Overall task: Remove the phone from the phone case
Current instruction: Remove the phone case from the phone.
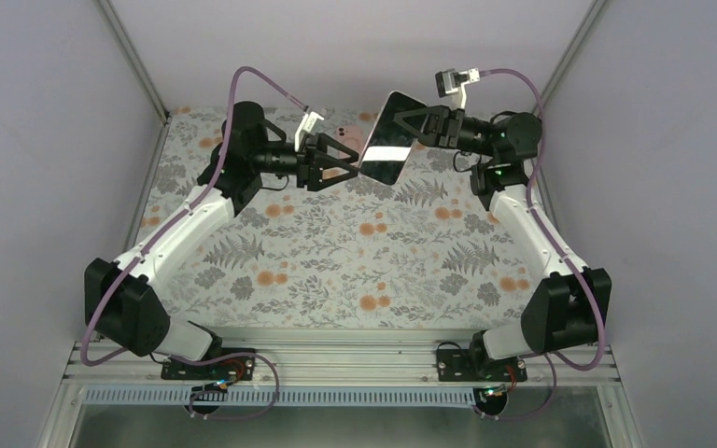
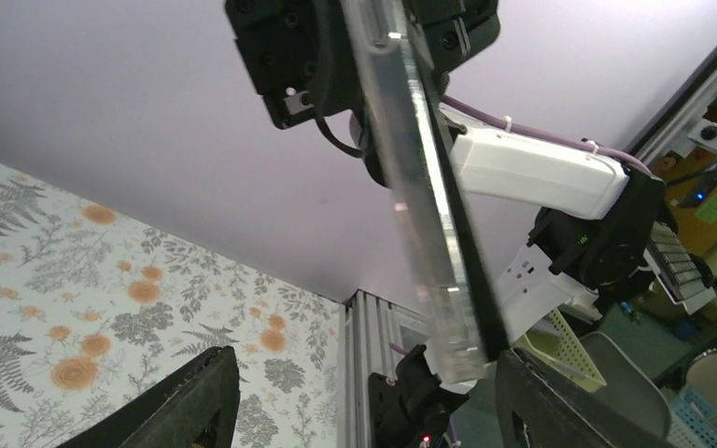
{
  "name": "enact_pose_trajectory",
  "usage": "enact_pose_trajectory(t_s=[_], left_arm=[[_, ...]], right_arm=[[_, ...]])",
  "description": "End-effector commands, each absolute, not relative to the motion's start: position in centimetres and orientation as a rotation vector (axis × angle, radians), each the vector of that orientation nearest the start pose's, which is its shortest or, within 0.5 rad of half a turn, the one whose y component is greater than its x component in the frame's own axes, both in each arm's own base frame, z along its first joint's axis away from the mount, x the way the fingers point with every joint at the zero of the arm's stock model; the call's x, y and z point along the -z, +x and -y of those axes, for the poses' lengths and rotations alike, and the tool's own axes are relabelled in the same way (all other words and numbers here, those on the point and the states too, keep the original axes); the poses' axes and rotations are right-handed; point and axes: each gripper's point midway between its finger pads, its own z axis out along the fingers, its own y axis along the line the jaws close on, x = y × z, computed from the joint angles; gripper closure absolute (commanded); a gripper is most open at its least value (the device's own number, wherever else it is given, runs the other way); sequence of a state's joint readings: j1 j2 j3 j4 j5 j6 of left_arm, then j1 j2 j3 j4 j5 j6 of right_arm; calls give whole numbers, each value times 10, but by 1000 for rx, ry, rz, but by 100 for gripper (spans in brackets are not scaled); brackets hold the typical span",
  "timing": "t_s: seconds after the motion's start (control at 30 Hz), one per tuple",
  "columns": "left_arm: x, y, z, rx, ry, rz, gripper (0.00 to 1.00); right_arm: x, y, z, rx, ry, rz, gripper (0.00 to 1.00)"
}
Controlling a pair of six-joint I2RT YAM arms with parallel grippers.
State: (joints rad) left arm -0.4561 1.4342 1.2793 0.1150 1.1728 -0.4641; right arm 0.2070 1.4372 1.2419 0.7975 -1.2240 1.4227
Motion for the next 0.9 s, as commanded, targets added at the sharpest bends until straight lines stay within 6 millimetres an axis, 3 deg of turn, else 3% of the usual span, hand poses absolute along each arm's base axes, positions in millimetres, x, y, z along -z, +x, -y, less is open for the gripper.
enact_pose_trajectory(t_s=[0.0, 0.3, 0.63, 0.87], left_arm=[[-387, 277, 304, 1601, 948, -1576, 32], [-382, 286, 303, 1609, 901, -1605, 34], [-408, 244, 293, 1731, 1030, -1412, 30], [-409, 251, 297, 1720, 984, -1448, 30]], right_arm=[[-486, 287, -223, -1871, -564, -1497, 96], [-486, 283, -222, -1882, -573, -1481, 96], [-482, 286, -222, -1872, -569, -1476, 96], [-478, 289, -223, -1873, -554, -1481, 96]])
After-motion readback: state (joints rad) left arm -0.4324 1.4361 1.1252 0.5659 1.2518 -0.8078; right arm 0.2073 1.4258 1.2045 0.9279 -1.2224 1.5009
